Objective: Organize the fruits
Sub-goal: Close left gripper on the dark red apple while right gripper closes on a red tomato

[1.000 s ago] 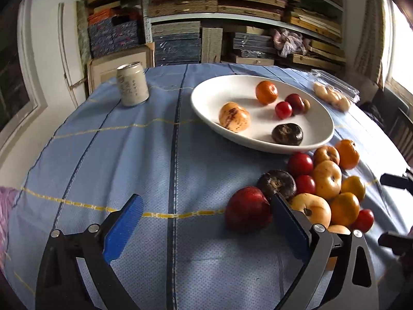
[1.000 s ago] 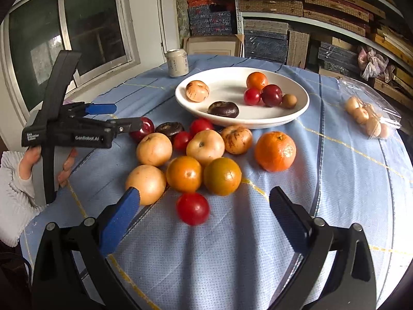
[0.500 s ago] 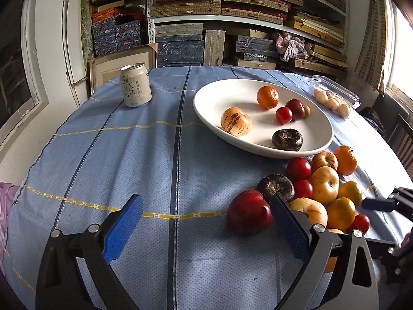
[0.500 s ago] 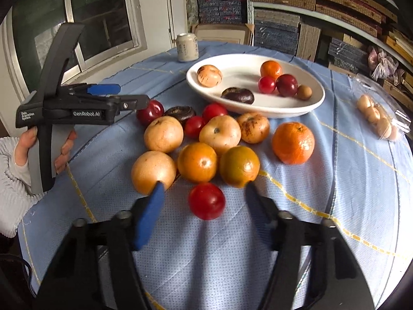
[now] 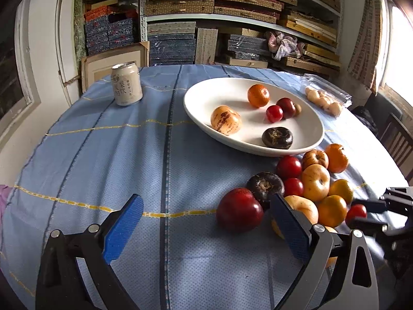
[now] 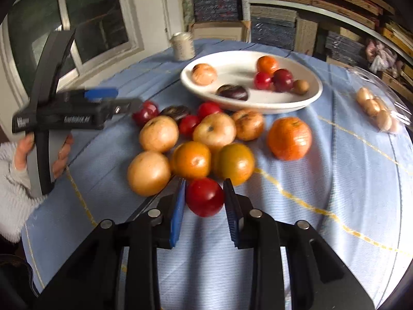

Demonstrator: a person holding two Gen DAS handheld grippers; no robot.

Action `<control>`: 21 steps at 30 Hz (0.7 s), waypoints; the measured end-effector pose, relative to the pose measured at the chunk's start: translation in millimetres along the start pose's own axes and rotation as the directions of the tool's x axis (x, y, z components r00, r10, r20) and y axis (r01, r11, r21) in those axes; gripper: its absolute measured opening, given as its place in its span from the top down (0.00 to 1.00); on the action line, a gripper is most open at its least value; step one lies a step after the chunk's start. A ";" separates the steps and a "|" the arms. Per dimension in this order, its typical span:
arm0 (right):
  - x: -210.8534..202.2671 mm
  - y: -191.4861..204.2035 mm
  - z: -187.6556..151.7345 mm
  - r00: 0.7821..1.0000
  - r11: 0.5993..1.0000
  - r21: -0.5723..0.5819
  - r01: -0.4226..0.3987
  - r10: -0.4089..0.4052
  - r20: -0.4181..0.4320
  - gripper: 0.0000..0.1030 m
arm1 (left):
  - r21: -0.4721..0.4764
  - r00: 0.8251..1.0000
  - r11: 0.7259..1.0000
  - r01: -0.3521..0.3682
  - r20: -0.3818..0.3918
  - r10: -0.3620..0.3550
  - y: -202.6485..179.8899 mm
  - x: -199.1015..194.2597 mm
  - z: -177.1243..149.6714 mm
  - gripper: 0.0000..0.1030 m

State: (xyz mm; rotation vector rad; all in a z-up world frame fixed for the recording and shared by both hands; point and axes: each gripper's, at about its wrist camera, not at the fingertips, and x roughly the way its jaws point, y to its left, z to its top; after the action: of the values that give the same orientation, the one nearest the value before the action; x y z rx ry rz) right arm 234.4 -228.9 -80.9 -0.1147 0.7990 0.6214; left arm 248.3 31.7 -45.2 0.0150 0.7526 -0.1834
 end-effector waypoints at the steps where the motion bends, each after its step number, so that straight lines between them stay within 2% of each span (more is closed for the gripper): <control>1: -3.9 -4.3 1.2 1.000 1.000 0.017 -0.001 0.001 0.015 0.72 | -0.011 1.000 0.999 0.030 -0.002 -0.030 1.5 0.5 0.0 0.04; 5: -11.4 -16.3 2.9 0.999 0.998 0.060 0.015 -0.017 0.043 0.72 | -0.068 0.993 0.992 0.109 -0.035 -0.112 8.6 6.4 -0.4 0.04; 11: -14.6 -18.4 3.2 0.999 0.998 0.069 0.007 -0.010 0.052 0.72 | -0.122 0.988 0.988 0.099 -0.110 -0.113 17.0 19.6 -3.9 0.04; 16: -11.7 -19.8 3.0 0.999 0.997 0.081 0.005 -0.009 0.042 0.72 | -0.060 0.988 0.997 0.058 -0.137 -0.066 6.6 25.2 -6.9 0.04; 17: -11.6 -18.8 2.9 0.999 0.997 0.080 0.004 -0.008 0.043 0.72 | -0.037 0.989 0.999 0.038 -0.139 -0.043 3.3 26.5 -7.8 0.04; 19: -11.0 -18.0 2.8 0.999 0.997 0.078 0.002 -0.006 0.042 0.72 | 0.036 0.988 0.998 -0.047 -0.145 0.052 -5.2 30.7 -9.3 0.04; 21: -10.4 -17.5 2.8 0.999 0.997 0.078 0.002 -0.006 0.041 0.72 | 0.042 0.989 0.998 -0.056 -0.131 0.061 -4.4 28.4 -8.1 0.04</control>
State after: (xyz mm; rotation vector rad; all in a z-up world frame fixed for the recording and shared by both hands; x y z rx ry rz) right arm 240.4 -247.3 -74.0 -0.0323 0.7814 0.5864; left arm 262.3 23.4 -70.3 0.0860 0.8798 -0.1411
